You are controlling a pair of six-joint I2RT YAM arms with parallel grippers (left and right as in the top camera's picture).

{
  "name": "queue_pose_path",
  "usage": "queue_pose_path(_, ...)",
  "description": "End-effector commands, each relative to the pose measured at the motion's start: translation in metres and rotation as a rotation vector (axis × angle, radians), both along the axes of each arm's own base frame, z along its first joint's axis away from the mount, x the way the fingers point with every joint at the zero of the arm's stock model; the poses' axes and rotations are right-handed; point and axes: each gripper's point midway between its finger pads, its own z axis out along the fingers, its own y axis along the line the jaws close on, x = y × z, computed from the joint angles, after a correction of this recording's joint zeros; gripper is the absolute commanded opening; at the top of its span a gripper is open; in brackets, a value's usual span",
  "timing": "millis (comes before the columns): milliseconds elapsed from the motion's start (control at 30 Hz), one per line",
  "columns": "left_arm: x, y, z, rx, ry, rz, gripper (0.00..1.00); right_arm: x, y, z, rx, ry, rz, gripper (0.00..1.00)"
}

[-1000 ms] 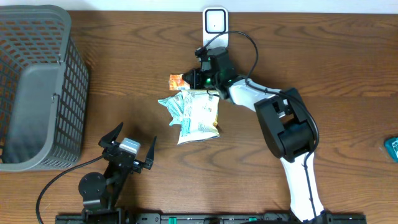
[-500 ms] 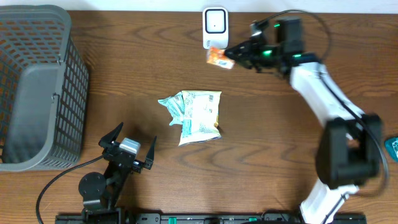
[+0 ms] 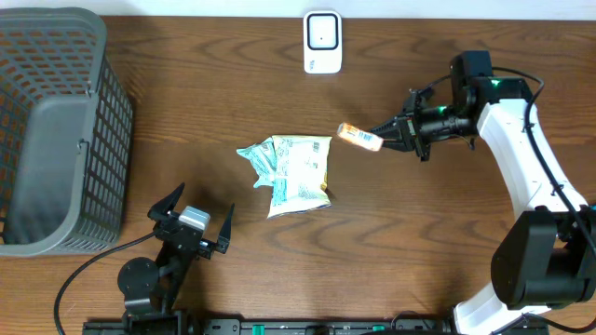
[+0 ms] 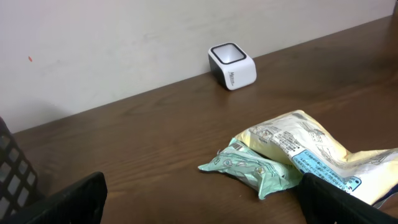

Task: Scan the item barcode
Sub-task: 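Lift the orange box and swing it right of the scanner, then hold the orange box over the scanner window with the right gripper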

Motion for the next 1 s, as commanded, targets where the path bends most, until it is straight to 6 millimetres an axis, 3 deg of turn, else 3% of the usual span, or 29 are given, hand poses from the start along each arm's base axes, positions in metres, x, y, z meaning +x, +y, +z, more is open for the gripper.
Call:
queue_pose_path(0, -0.002, -0.003, -0.017, 0.005, 0.047, -0.019, 0.98, -0.007, 0.005, 0.013, 0.031, -0.249, 0.138, 0.01)
queue_pose_path(133, -0.002, -0.003, -0.017, 0.005, 0.047, -0.019, 0.98, -0.003, 0.011, 0.006, -0.027, -0.445, 0.249, 0.01)
queue_pose_path(267, -0.002, -0.003, -0.017, 0.006, 0.047, -0.019, 0.98, 0.026, -0.019, -0.049, -0.516, -0.437, 0.217, 0.01)
queue_pose_path(367, -0.002, -0.003, -0.017, 0.005, 0.047, -0.019, 0.98, 0.05, -0.029, -0.06, -0.782, -0.499, 0.159, 0.01)
queue_pose_path(467, -0.002, -0.003, -0.017, 0.005, 0.047, -0.019, 0.98, 0.082, -0.026, -0.05, -1.002, -0.664, 0.101, 0.01)
queue_pose_path(600, -0.002, -0.003, -0.017, 0.006, 0.047, -0.019, 0.98, 0.129, -0.033, -0.008, -1.313, -0.897, -0.128, 0.01)
queue_pose_path(733, -0.002, -0.003, -0.017, 0.005, 0.047, -0.019, 0.98, 0.166, -0.031, 0.022, -1.451, -1.049, -0.391, 0.01)
queue_pose_path(833, -0.002, -0.003, -0.017, 0.005, 0.047, -0.019, 0.98, 0.192, -0.021, 0.022, -1.482, -1.159, -0.418, 0.01)
queue_pose_path(967, -0.002, -0.003, -0.017, 0.005, 0.047, -0.019, 0.98, 0.219, -0.011, 0.004, -1.466, -1.236, -0.486, 0.01)
